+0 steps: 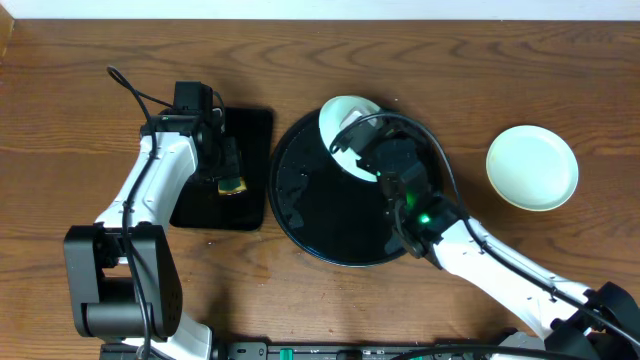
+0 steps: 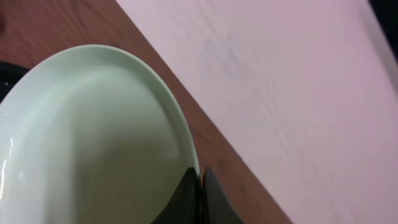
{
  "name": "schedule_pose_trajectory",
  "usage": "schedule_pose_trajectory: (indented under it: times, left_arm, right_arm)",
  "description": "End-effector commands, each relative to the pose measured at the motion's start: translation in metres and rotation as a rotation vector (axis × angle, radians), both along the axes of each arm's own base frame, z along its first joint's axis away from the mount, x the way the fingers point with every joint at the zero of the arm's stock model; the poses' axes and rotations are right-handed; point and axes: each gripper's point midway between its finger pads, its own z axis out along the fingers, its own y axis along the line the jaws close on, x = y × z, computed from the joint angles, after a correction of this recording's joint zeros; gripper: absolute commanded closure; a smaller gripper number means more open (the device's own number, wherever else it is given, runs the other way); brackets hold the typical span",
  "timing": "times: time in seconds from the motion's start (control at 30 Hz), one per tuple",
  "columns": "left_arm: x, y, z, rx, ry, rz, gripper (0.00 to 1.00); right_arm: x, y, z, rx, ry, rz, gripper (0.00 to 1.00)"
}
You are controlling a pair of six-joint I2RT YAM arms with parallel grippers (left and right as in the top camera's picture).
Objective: Clean dirty plates on tray and stack at the side
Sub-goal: 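Lift the cleaned plate off the round tray with the right gripper, then carry the plate right and stack it on the plate pile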
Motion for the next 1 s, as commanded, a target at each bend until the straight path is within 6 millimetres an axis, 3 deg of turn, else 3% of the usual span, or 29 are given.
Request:
schedule_pose_trajectory:
  times: [0.0,0.5,0.7,0.8,0.97]
  left_arm:
    - [-0.003,0.0,-0.001,0.002,0.006,0.003,0.5]
    - [-0.004,0.0,-0.001,0.002,0.006,0.003,0.5]
    - [-0.004,0.0,-0.001,0.002,0.006,0.003,0.5]
    - [-0.004,0.0,-0.001,0.002,0.006,0.003,0.5]
    - [-0.004,0.0,-0.001,0.002,0.006,0.003,0.5]
  right_arm:
    - [-0.002,0.004,0.025,-0.042,-0.066,0.006,0.99]
    - [0.0,-0.003,0.025,-0.017,-0.066,-0.035,0.99]
    - [0.011,-0.04,0.013,0.182,-0.011,-0.207,0.99]
    - [0.019,-0.076,0.001,0.31,0.024,-0.34,0.99]
    - [0.03,-0.122,0.0,0.425,0.006,-0.483,0.99]
